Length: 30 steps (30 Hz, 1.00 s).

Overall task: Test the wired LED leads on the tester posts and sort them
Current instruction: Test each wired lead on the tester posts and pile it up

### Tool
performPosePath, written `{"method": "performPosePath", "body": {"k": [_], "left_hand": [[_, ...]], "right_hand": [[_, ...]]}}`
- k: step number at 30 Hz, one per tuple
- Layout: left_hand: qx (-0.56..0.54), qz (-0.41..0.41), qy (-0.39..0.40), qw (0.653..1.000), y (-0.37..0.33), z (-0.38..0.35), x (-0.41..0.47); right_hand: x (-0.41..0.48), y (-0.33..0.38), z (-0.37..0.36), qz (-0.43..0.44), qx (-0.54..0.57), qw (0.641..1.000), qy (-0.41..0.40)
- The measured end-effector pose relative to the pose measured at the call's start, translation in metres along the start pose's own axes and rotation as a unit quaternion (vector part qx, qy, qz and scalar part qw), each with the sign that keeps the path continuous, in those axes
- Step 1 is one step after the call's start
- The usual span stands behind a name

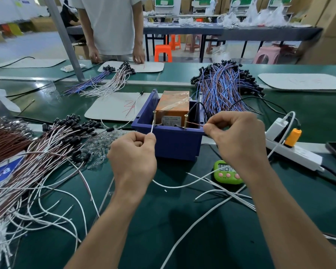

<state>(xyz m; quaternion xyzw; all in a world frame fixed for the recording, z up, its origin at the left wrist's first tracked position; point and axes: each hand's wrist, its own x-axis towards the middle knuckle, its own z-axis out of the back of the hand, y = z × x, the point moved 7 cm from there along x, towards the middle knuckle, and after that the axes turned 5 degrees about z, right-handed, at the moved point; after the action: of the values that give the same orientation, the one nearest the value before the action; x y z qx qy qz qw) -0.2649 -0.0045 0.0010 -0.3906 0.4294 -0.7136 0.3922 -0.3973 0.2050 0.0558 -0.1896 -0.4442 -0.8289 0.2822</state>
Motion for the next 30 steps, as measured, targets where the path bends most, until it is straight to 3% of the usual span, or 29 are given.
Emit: {"method": "performPosePath", "body": {"k": [9,15,22,27,30], "left_hand": [[-0.019,-0.007,0.027,0.999,0.001,-0.003,-0.001],[-0.043,-0.001,0.052,0.998,0.002,-0.005,-0.004],[-0.050,0.020,0.018,0.998,0.007,0.002,-0.004],[-0.012,0.038,0.010,0.999,0.003,0.000,0.002],[-0.007,0.037,0.028,0.999,0.000,-0.006,0.006]], "right_hand": [[0.006,-0.006,-0.001,-0.016,0.008,1.000,0.022],[0.016,-0.007,0.001,-0.022,0.027,0.996,0.078],[0.019,-0.012,0.015,-0.042,0.101,0.985,0.136],[0.026,-0.008,0.003,-0.043,0.055,0.980,0.184],[0.030,-0.007,-0.004,-0.034,0.007,0.987,0.157]]}}
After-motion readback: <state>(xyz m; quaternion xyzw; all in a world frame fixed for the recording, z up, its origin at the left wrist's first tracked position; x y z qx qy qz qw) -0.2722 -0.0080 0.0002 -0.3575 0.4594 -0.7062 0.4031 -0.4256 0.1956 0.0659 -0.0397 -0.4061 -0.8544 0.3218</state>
